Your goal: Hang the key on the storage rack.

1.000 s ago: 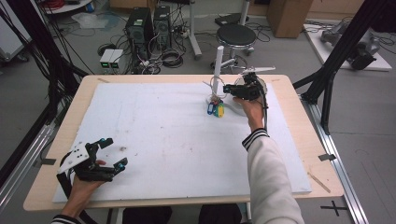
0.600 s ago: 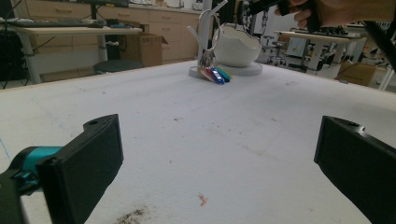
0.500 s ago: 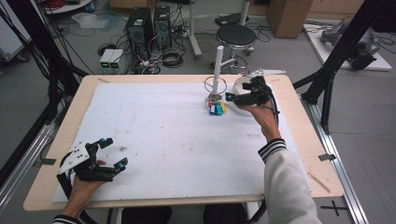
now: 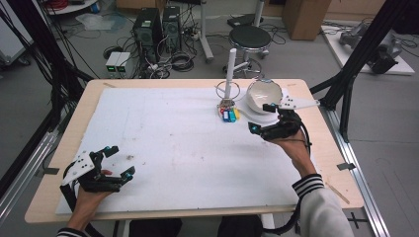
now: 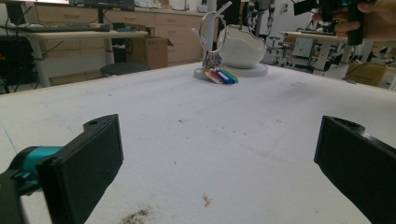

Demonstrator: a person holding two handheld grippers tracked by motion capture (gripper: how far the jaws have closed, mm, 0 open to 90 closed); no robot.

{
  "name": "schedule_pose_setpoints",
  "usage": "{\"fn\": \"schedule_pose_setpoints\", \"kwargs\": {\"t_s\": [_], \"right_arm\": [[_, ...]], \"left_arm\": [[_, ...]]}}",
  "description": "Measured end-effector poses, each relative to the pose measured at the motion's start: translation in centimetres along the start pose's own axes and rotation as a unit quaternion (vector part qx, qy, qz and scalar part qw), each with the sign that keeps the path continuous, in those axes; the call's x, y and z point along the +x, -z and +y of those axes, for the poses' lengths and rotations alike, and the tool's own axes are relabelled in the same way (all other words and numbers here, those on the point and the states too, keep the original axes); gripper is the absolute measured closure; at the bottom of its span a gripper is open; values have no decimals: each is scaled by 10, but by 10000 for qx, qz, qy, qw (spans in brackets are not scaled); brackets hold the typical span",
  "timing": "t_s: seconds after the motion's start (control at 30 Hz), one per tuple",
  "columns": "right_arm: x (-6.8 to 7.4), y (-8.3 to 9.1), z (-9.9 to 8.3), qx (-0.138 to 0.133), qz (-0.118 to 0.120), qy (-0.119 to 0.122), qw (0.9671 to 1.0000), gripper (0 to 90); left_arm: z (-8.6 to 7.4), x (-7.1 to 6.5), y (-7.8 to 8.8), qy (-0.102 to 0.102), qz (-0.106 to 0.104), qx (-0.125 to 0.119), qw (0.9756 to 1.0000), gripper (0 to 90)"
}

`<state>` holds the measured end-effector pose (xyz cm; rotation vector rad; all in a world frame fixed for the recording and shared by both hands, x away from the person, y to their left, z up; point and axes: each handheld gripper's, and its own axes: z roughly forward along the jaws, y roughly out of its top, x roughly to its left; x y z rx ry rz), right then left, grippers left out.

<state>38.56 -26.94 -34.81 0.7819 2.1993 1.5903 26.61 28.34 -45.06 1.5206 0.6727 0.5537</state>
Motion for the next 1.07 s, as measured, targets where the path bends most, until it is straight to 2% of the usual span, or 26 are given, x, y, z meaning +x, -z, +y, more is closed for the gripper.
{"fn": "schedule_pose_setpoints", "kwargs": {"t_s": [0.1,0.17,0.23,0.3,0.57,0.6,0.73,0.93,0.97,1.07], "right_arm": [[5,6,-12,-163,36,47,9998,9],[7,9,-22,-176,-6,76,9998,9],[8,13,-31,-249,-15,33,9997,9],[10,18,-42,-437,-43,-43,9990,9],[19,29,-79,-807,-280,79,9963,8],[21,30,-83,-844,-270,31,9961,9],[23,31,-96,-891,-241,35,9957,9],[27,27,-118,-806,-226,72,9965,9],[29,28,-118,-870,-341,85,9956,9],[30,31,-120,-1013,-373,58,9941,9]], "left_arm": [[0,0,0,-7,49,-5,10000,17],[0,-1,1,4,61,-24,10000,17],[0,-1,1,-9,69,-31,10000,17],[0,-1,1,-19,86,-37,10000,17],[-1,-2,1,-78,88,-48,9999,17],[-1,-2,1,-78,90,-62,9999,17],[-1,-2,2,-96,92,-75,9999,17],[-1,-3,3,-119,97,-151,9998,17],[-1,-3,3,-122,104,-163,9997,17],[-1,-4,3,-126,147,-173,9997,17]]}}
